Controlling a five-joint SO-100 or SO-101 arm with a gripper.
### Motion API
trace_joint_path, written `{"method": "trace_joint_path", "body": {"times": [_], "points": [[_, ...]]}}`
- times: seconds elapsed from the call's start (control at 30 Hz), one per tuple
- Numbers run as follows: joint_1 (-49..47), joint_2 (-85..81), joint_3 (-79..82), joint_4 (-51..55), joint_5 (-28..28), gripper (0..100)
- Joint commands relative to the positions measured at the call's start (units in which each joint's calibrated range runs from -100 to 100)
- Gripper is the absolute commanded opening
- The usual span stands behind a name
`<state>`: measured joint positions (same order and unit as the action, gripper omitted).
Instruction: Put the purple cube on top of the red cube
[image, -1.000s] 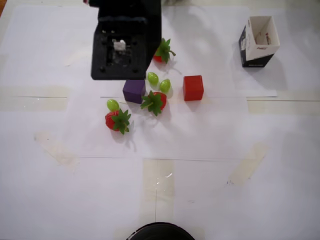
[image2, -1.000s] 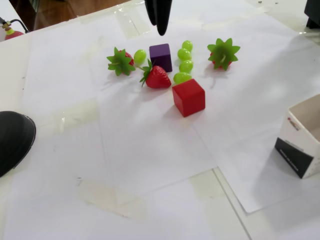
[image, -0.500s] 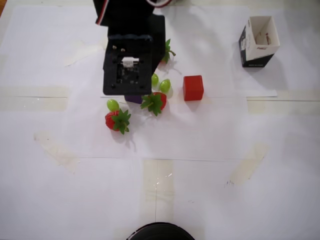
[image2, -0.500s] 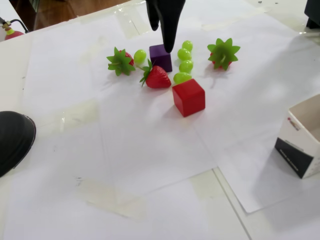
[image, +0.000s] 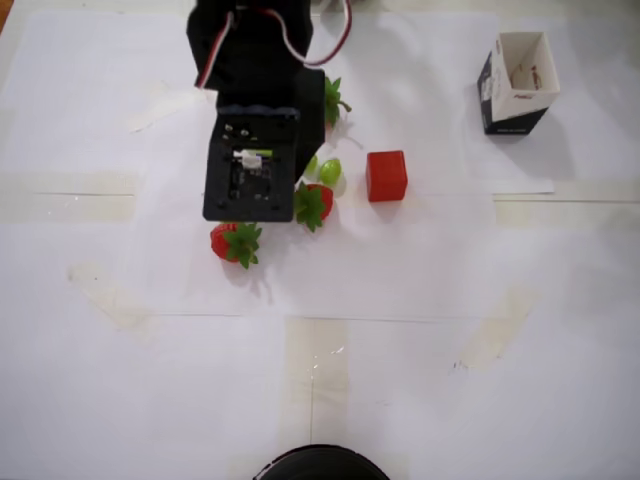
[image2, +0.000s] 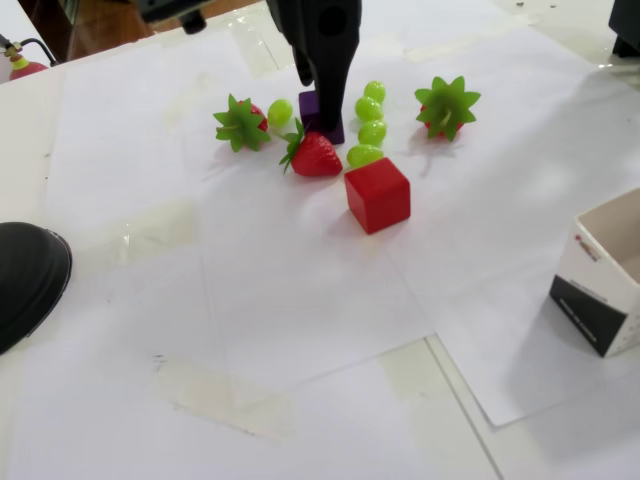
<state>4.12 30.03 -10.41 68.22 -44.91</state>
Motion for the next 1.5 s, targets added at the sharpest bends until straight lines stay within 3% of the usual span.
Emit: {"method": "trace_joint_path", "body": {"times": [0.0,1.0,1.47], "points": [[0.1,-0.4,0.0,-1.3,0.1,30],[-0.1,0.1,3.4,-3.8,-2.7,23],[0.3,-4.1,3.2,-2.5,-2.0,11]]}}
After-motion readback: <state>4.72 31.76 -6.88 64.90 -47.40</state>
